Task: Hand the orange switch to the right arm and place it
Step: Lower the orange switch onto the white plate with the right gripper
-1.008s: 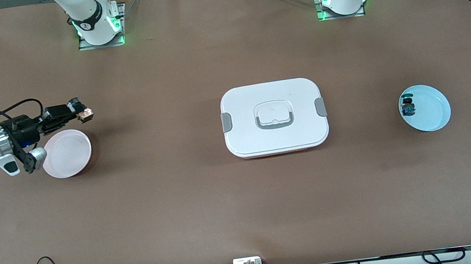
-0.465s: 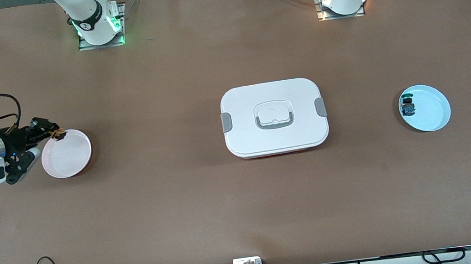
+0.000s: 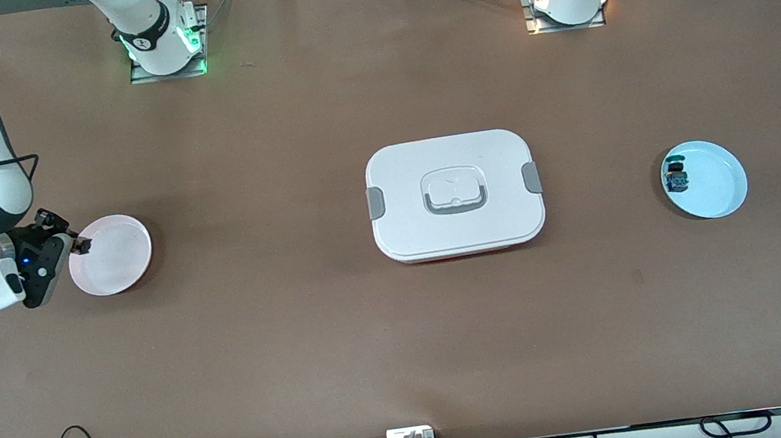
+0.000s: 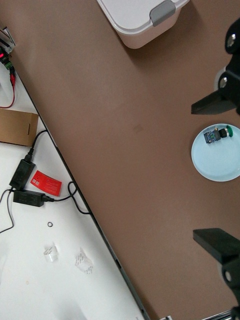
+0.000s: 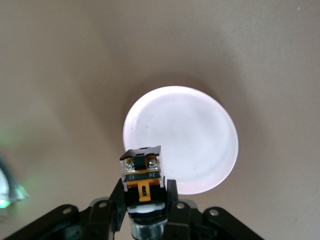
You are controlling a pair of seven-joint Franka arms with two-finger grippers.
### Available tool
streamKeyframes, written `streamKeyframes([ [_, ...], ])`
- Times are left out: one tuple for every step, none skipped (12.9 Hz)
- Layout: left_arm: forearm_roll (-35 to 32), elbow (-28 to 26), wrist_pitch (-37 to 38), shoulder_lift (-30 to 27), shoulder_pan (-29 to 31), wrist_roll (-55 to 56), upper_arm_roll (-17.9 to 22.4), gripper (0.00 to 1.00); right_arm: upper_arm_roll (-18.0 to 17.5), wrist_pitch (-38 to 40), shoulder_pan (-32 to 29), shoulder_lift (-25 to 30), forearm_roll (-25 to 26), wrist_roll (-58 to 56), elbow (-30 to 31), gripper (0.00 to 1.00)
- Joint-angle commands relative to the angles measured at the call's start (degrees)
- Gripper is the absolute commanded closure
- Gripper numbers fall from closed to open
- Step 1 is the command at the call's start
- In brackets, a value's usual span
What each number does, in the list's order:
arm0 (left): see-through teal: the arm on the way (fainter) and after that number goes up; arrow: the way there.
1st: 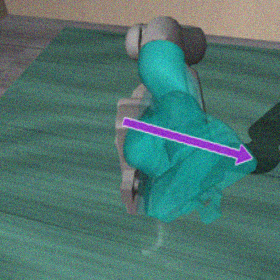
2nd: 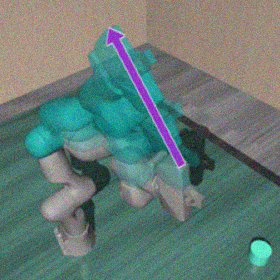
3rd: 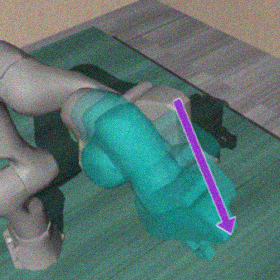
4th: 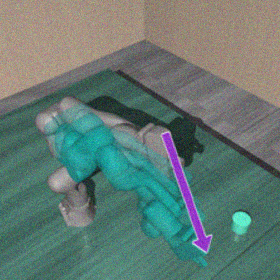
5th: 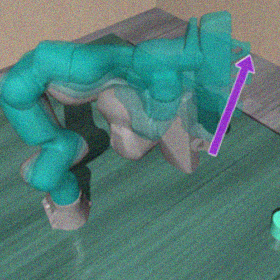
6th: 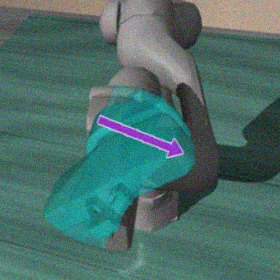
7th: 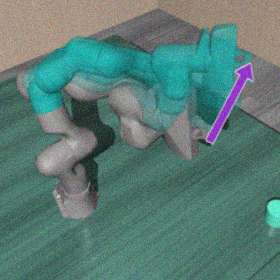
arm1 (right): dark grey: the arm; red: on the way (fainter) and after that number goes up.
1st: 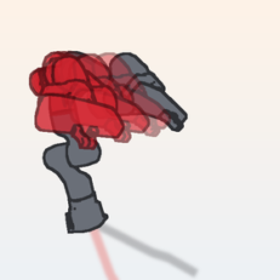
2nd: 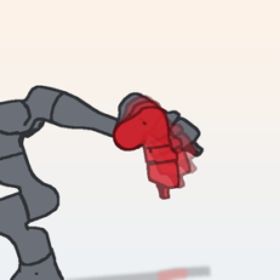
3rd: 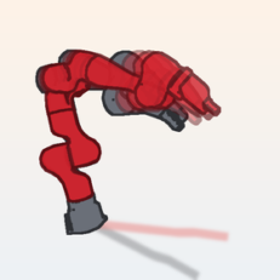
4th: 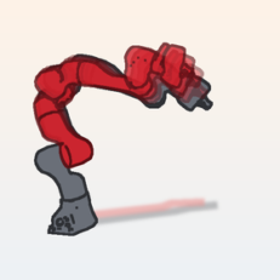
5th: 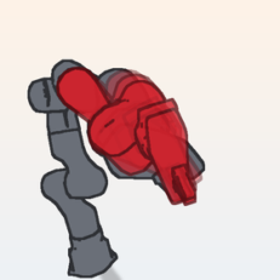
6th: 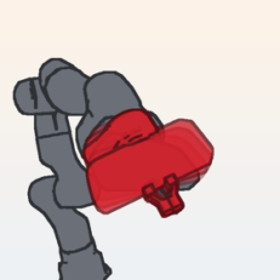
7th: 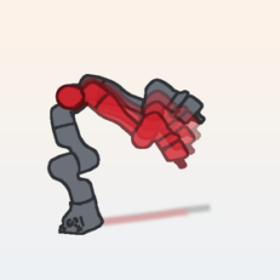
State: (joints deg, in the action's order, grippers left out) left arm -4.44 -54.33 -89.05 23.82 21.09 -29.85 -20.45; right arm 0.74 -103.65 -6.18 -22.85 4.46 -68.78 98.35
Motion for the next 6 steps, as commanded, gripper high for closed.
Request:
streamKeyframes([
  [-3.12,-1.30,3.70,-1.84,-4.29,11.52,0.58,0.00,-0.66,-9.06,-1.55,2.20,1.08,-7.48,6.30,0.98],
  [-3.03,-1.30,5.36,-1.84,-5.26,15.75,0.58,0.00,-0.66,-12.15,-1.64,2.20,1.08,-8.29,8.41,0.98],
  [-2.68,-1.30,6.25,-1.84,-5.53,19.10,0.41,0.00,-0.66,-14.19,-1.64,2.20,1.08,-8.56,10.09,0.98],
  [-2.59,-1.39,6.26,-1.84,-5.88,20.87,0.32,0.00,-0.66,-16.12,-1.64,2.20,1.08,-8.65,11.41,0.98],
  [-2.94,-1.39,6.26,-1.76,-7.10,21.58,0.41,0.00,-0.66,-17.79,-1.64,2.20,1.08,-8.83,12.47,0.98],
  [-2.94,-1.39,6.26,-1.76,-7.38,21.68,0.41,0.00,-0.66,-19.46,-1.73,2.20,1.08,-9.26,13.70,0.98],
])
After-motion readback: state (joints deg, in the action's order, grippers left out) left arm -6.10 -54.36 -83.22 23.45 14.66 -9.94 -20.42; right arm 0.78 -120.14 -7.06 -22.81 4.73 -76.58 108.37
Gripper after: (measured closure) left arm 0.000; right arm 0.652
